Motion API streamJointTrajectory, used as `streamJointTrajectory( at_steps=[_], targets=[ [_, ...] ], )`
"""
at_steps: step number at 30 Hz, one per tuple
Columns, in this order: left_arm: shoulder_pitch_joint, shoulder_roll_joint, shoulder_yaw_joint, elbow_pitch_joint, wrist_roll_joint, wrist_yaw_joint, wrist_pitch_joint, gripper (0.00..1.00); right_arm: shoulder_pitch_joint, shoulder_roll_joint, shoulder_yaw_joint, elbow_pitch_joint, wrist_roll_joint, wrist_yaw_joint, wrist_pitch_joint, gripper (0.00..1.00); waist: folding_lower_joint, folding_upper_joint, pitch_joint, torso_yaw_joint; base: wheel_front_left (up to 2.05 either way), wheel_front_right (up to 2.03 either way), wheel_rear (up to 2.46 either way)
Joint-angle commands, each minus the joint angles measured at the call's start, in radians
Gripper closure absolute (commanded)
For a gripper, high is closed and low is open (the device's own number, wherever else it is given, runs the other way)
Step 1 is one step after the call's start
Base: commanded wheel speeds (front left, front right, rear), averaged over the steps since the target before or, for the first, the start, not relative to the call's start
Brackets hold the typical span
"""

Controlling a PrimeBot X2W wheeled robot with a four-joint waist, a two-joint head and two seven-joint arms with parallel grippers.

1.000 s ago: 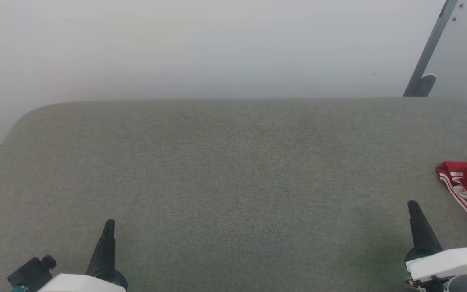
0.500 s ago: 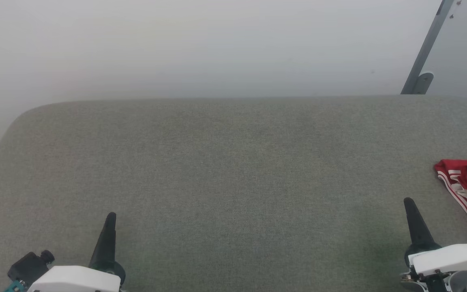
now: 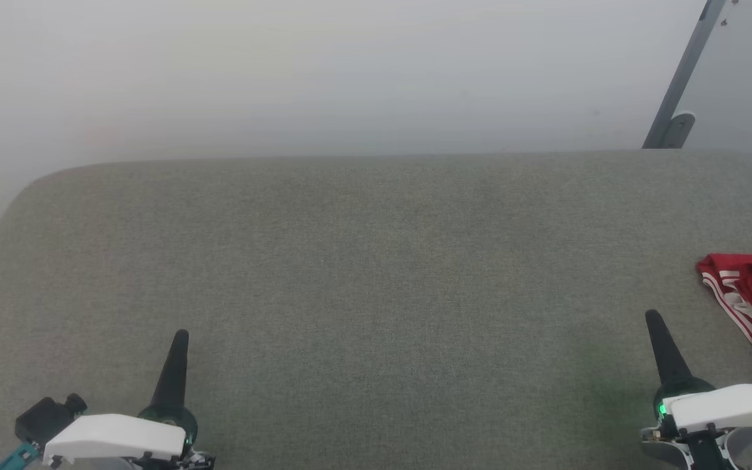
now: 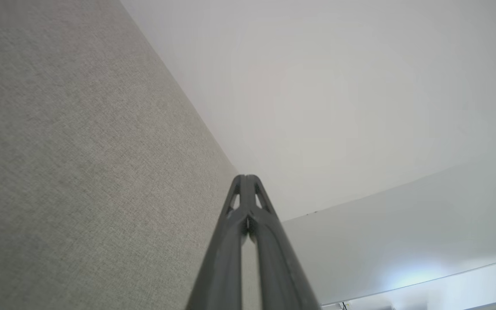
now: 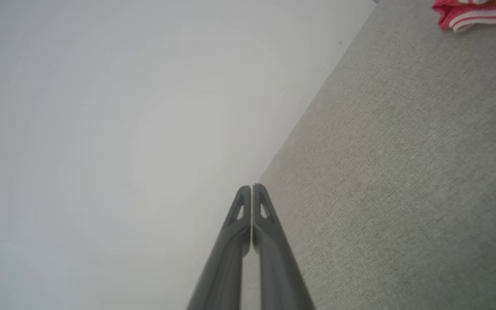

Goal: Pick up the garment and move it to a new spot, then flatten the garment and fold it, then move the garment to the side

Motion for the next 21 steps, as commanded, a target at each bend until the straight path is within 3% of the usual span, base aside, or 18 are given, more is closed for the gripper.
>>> streamJointTrajectory(
  at_steps=[1, 21],
  targets=[
    [-0.022, 0.001, 0.005, -0.004, -0.034, -0.002, 0.009, 1.00, -0.025, 0.003, -0.003, -0.002, 0.027, 0.000, 0.009, 1.00, 0.0000, -0.0001, 0.001, -0.001, 0.00, 0.00, 0.00],
    [-0.059, -0.011, 0.017, 0.019, -0.189, -0.002, 0.057, 1.00, -0.048, 0.016, -0.008, 0.015, 0.180, 0.000, 0.047, 1.00, 0.0000, -0.0001, 0.007, -0.010, 0.00, 0.00, 0.00]
  ],
)
